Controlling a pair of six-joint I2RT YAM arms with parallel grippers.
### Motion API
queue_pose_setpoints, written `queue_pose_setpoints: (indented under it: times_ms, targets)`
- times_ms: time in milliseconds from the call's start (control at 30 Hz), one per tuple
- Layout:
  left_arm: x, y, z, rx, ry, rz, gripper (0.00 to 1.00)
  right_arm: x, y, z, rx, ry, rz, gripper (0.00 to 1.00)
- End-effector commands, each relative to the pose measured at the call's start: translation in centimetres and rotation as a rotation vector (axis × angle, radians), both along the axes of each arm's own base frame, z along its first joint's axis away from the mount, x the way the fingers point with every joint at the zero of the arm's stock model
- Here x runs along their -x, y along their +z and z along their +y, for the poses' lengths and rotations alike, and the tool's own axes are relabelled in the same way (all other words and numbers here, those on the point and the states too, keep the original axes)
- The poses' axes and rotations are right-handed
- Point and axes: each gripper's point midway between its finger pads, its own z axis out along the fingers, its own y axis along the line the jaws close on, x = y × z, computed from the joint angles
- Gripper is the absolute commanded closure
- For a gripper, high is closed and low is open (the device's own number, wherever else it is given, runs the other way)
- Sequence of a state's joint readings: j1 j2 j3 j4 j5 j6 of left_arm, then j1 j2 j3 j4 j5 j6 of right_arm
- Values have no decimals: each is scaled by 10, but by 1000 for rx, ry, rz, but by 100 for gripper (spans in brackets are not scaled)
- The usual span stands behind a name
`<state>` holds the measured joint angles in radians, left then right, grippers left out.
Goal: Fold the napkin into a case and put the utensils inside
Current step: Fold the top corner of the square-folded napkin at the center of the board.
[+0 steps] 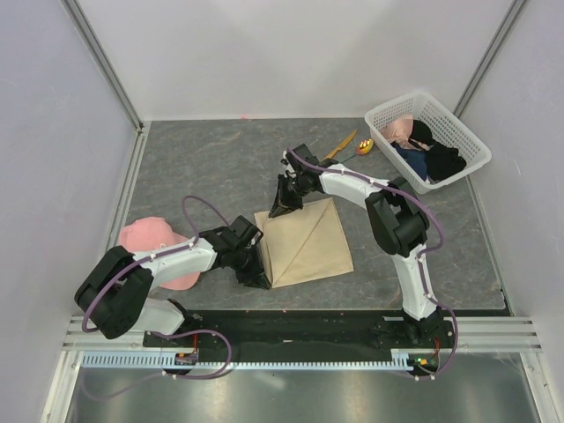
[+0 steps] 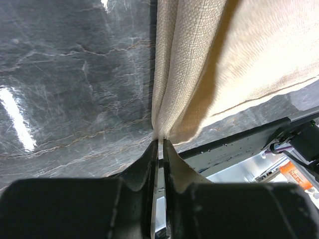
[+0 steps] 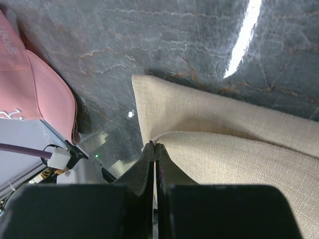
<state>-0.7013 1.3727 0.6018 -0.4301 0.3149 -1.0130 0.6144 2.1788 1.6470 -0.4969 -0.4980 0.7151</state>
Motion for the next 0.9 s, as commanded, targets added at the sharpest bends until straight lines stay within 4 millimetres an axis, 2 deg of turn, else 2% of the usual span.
queue_pose_setpoints:
  times_ms: [0,333,500,733,867]
  targets:
    - [-10,2,-3,10,39,-22,87,-14,6,11,-25,-16,-34,100]
    - [-9,1,-3,8,40,-14,87,-23,3,18,-32,-13,-41,100]
    - [-8,0,-4,9,42,-12,87,-21,-5,18,-29,-9,-23,100]
    - [-8,3,-2,10,41,-21,87,-23,-7,22,-37,0,-21,90]
    - [-9,9,-1,19,68,-34,85,-27,-6,26,-53,2,-17,88]
